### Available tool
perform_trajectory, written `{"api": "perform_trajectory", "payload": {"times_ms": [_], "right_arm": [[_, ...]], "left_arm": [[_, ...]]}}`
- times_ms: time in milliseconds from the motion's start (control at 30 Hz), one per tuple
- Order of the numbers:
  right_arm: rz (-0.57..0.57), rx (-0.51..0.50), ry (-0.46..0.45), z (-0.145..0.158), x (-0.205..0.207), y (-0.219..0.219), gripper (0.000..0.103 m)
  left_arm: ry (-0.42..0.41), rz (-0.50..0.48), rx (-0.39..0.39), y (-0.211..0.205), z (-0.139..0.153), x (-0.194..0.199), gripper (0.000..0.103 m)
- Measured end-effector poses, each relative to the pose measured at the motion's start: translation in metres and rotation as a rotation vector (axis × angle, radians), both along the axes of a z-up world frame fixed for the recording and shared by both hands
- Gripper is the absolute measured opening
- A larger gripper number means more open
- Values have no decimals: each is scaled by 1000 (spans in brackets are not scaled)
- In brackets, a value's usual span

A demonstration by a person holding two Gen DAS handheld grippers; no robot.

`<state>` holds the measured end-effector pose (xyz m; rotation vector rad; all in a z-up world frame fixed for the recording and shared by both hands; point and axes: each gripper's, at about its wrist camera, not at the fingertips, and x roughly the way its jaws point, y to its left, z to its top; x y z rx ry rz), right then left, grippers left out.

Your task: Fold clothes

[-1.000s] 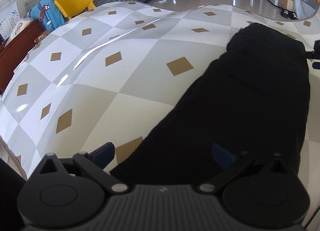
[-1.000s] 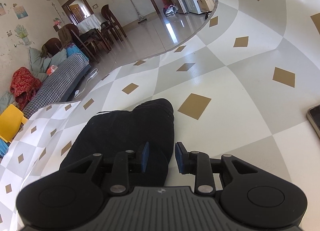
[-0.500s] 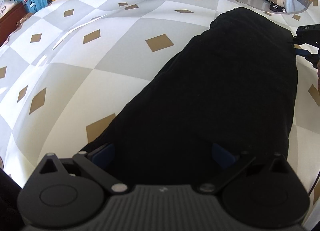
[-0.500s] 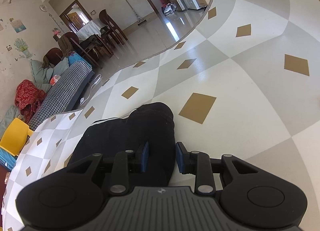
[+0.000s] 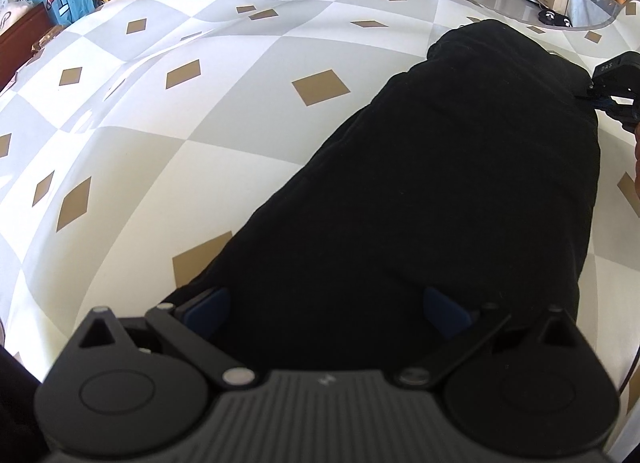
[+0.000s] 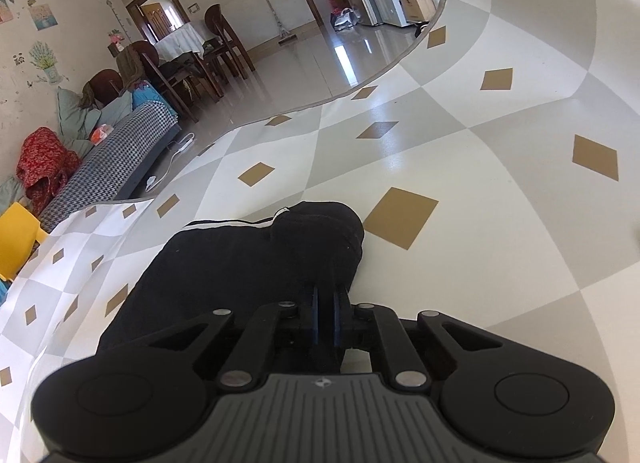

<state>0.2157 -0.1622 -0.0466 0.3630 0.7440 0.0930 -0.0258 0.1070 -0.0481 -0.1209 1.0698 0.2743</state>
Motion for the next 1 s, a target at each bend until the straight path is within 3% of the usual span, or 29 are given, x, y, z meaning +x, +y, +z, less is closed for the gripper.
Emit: {"api": "perform_trajectory", "payload": {"times_ms": [433, 633, 1000], "right_arm": [[-92, -150, 62, 13, -24, -29, 7], [-76, -239, 93, 17, -45, -33, 7], [2, -263, 154, 21, -83, -41, 7]], "left_arm": [[-8, 9, 6, 23, -2, 41, 103], [-12, 46, 12, 37, -3, 63, 103], [-10, 139, -3, 55, -6, 89, 103]]}}
